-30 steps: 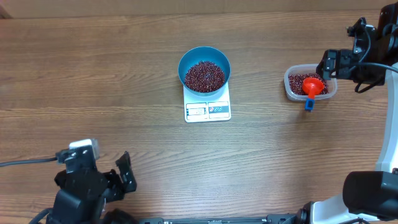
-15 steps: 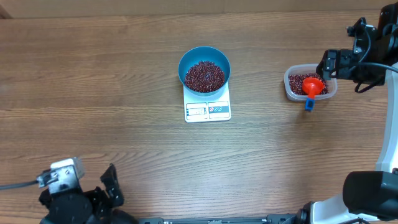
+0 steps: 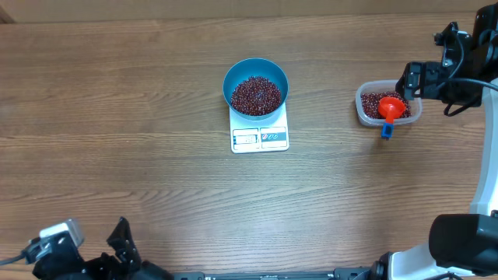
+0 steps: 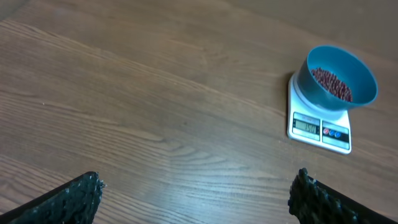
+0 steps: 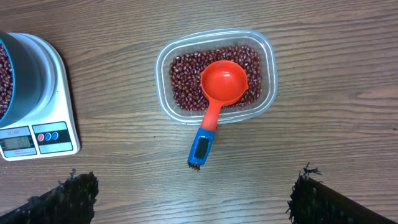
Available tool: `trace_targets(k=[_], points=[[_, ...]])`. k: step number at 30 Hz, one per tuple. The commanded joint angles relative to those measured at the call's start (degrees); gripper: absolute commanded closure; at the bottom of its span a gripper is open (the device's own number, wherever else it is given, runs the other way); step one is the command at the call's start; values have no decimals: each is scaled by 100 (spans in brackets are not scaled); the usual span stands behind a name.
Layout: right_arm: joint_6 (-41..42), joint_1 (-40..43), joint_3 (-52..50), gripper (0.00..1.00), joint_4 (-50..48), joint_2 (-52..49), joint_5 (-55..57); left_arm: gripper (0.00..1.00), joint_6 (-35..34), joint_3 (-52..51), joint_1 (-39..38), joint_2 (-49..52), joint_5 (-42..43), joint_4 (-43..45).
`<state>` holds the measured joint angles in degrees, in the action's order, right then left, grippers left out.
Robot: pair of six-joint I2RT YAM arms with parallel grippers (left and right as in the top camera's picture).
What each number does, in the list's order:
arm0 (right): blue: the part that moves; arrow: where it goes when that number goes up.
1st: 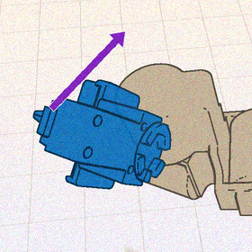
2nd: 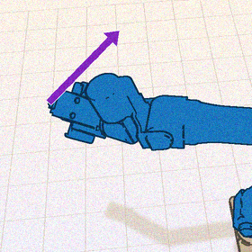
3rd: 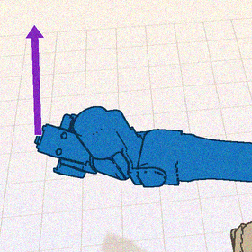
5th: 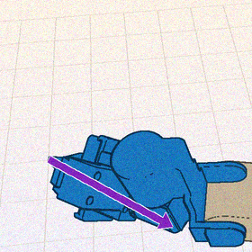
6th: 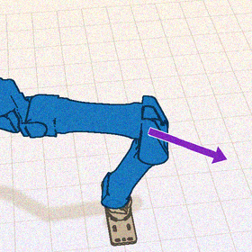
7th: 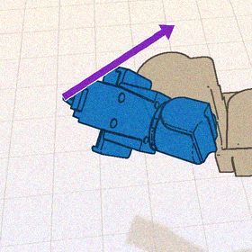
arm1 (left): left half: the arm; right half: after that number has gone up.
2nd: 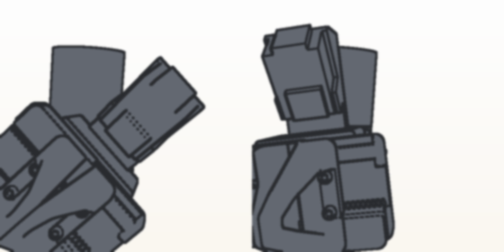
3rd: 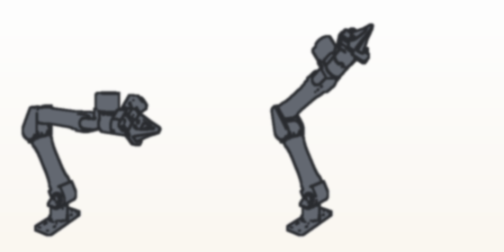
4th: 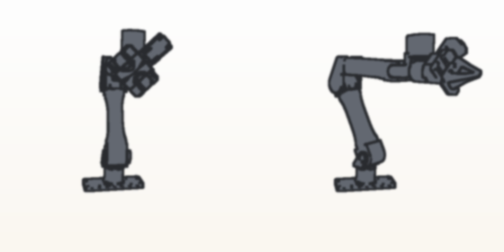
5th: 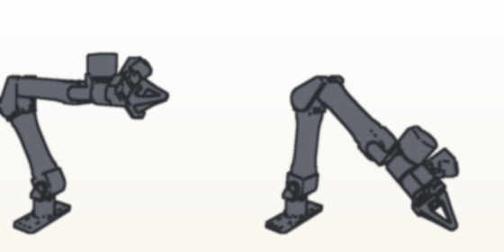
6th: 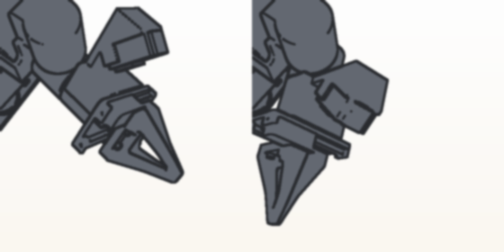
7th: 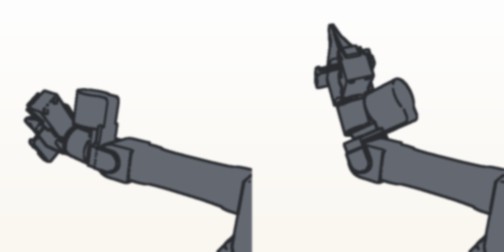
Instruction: Scoop item into bowl and weigh 150g on scale
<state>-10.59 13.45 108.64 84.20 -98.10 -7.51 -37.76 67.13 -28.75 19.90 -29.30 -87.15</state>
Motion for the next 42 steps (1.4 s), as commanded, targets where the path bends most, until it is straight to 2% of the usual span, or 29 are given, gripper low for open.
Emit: trace_targets(k=[1, 18, 25, 28, 42], points=[[-20, 2, 129, 0, -7, 42, -24, 1, -129, 74, 35, -227, -201, -4], [-20, 2, 129, 0, -7, 42, -24, 1, -184, 74, 35, -1086, -422, -46], [-20, 2, 129, 0, -7, 42, -24, 1, -382, 74, 35, -1106, -848, -219], [-20, 2, 129, 0, -7, 42, -24, 1, -728, 74, 35, -1106, -992, -448], [-20, 2, 129, 0, -7, 42, -24, 1, -752, 74, 35, -1106, -1158, -511]])
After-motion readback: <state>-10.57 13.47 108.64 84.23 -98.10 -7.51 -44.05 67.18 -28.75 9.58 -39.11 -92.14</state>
